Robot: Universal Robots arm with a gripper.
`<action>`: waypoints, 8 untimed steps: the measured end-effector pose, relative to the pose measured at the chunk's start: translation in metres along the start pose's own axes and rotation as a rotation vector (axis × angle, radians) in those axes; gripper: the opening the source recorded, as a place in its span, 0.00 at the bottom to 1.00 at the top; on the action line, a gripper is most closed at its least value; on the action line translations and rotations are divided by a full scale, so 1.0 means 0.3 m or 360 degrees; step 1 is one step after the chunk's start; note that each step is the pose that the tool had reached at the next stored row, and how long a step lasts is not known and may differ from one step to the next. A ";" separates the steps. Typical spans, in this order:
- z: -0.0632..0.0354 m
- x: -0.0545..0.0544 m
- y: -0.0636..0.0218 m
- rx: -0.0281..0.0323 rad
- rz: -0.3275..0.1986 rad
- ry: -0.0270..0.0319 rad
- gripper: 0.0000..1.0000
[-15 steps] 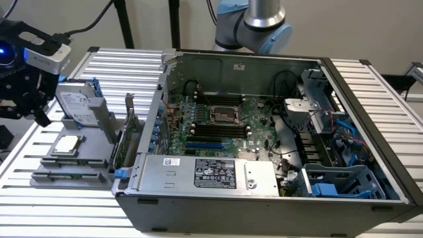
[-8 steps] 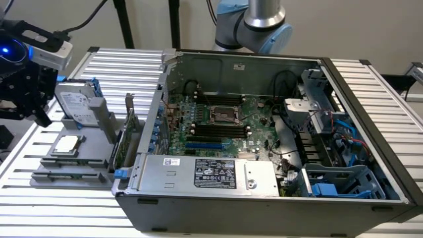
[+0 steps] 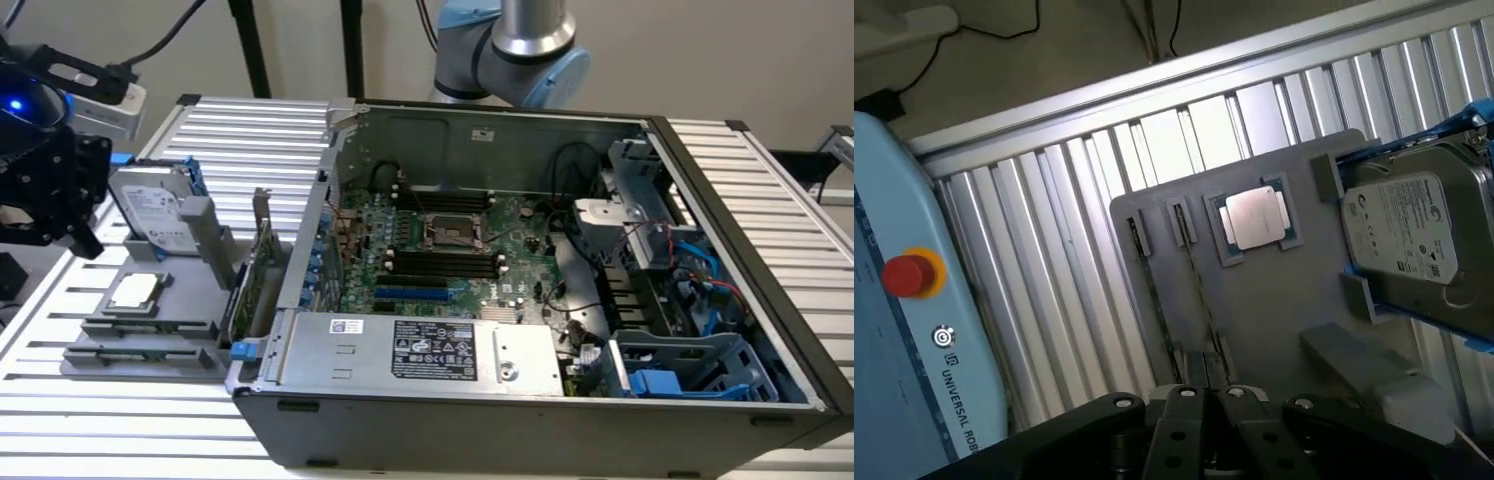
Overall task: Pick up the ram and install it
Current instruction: 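Pick up the ram and move it above insertion slot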
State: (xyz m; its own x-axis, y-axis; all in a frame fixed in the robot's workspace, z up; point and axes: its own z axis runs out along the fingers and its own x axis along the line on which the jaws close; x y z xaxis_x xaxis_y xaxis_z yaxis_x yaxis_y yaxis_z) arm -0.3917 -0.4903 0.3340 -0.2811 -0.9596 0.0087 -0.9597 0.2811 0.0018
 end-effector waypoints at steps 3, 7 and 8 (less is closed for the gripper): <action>0.009 0.004 0.004 -0.00021 -0.0031 -0.00012 0.11; 0.021 0.008 0.007 -0.00044 -0.0070 -0.00057 0.11; 0.023 0.008 0.007 -0.00047 -0.0088 -0.00074 0.11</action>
State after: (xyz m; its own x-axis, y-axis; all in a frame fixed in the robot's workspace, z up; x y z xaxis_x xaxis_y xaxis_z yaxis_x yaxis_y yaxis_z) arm -0.3945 -0.4920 0.3270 -0.2275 -0.9738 0.0039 -0.9738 0.2275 0.0051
